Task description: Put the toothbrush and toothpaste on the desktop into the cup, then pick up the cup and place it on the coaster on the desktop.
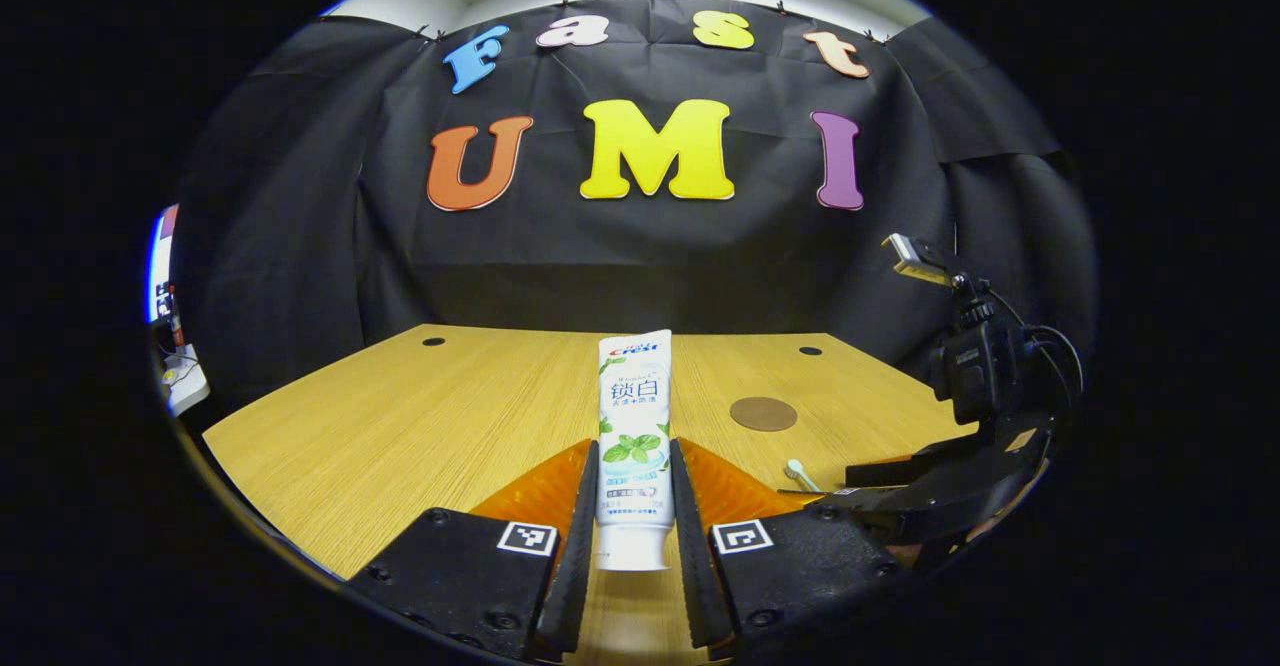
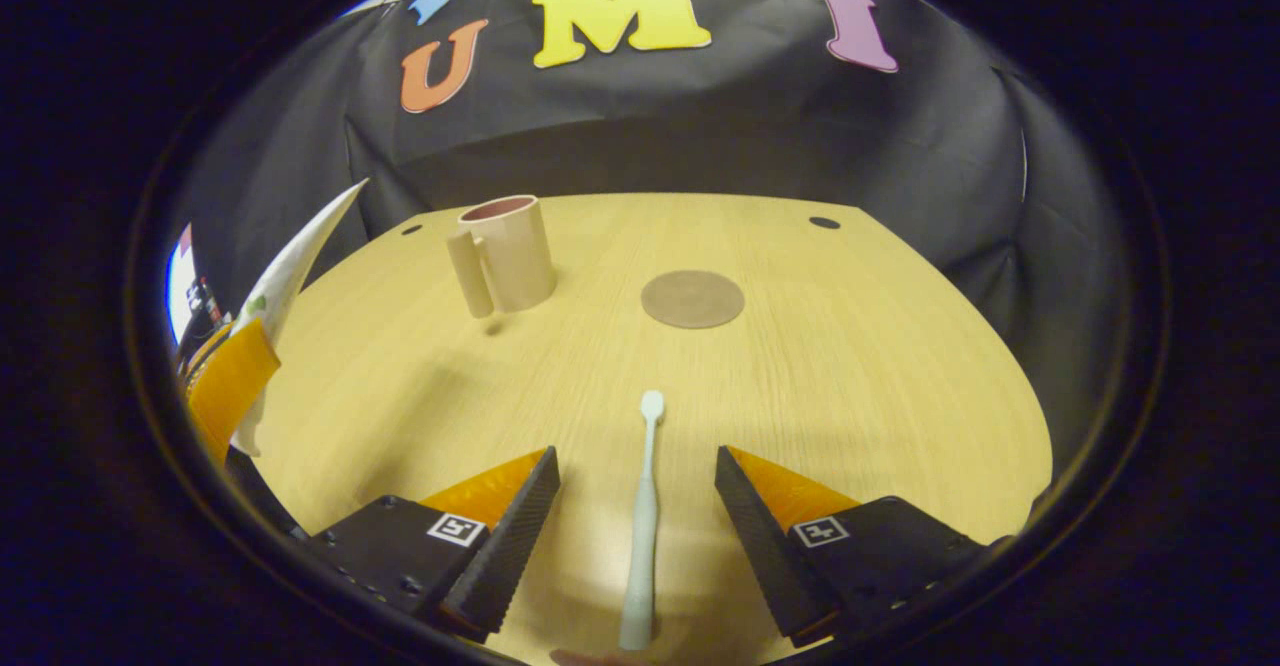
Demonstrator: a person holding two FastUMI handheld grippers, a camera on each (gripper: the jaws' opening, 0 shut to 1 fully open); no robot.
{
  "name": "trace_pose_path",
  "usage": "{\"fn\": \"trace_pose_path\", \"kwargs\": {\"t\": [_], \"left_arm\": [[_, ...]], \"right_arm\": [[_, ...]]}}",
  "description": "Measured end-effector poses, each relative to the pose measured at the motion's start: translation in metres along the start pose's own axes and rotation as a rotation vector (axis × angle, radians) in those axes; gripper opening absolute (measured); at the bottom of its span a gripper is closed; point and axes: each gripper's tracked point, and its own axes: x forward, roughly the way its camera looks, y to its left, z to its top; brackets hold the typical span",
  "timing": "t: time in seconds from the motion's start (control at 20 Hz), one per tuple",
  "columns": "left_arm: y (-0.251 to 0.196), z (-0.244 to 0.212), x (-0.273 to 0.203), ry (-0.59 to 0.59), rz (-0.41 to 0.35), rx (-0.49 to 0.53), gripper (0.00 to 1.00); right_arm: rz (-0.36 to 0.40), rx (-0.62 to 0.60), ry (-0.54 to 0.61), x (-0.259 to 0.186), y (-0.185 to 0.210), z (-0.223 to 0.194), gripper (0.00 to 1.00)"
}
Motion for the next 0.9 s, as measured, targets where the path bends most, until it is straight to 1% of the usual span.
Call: {"fn": "trace_pose_path", "kwargs": {"t": [0.1,0.15,0.2,0.25,0.3,0.35,0.4,0.45,0.5,0.55,0.6,0.65,0.7,0.8,0.9], "left_arm": [[0.001,-0.003,0.001,0.012,-0.001,-0.007,0.42],[0.002,-0.004,0.002,0.017,0.000,-0.009,0.42],[0.003,-0.007,0.003,0.022,0.003,-0.009,0.42],[0.003,-0.007,0.003,0.025,0.005,-0.005,0.42],[0.004,-0.008,0.004,0.027,0.010,-0.004,0.42],[0.004,-0.009,0.004,0.031,0.009,-0.007,0.42],[0.003,-0.010,0.004,0.034,0.006,-0.010,0.42],[0.003,-0.012,0.004,0.038,0.007,-0.011,0.42],[0.002,-0.013,0.004,0.043,0.003,-0.011,0.42],[0.001,-0.015,0.006,0.048,-0.001,-0.012,0.42],[0.001,-0.014,0.005,0.049,-0.001,-0.013,0.42],[0.003,-0.014,0.006,0.047,0.004,-0.013,0.42],[0.007,-0.014,0.006,0.046,0.010,-0.014,0.42],[0.011,-0.014,0.008,0.049,0.018,-0.028,0.42],[0.015,-0.013,0.007,0.051,0.025,-0.045,0.42]], "right_arm": [[-0.004,-0.006,0.020,0.007,-0.002,-0.005,0.94],[-0.001,-0.018,0.002,0.007,-0.003,-0.002,0.89],[0.006,-0.016,0.010,0.009,-0.001,-0.004,0.85],[0.010,-0.020,-0.010,0.010,-0.001,-0.001,0.78],[0.029,-0.014,0.001,0.013,0.000,-0.003,0.67],[0.039,-0.005,-0.008,0.011,0.001,0.000,0.53],[0.035,-0.007,-0.006,0.015,-0.002,0.000,0.44],[0.056,0.037,-0.004,0.015,0.001,-0.001,0.25],[0.068,0.047,-0.005,0.015,0.002,0.000,0.06],[0.082,0.029,-0.009,0.015,-0.001,-0.001,0.05],[0.096,0.054,-0.017,0.016,-0.003,0.001,0.06],[0.102,0.071,-0.026,0.015,-0.002,0.003,0.01],[0.091,0.065,-0.031,0.016,-0.006,0.005,0.00],[0.070,0.070,-0.096,0.010,-0.010,0.017,0.00],[0.059,0.068,-0.173,-0.008,-0.016,0.039,0.00]]}}
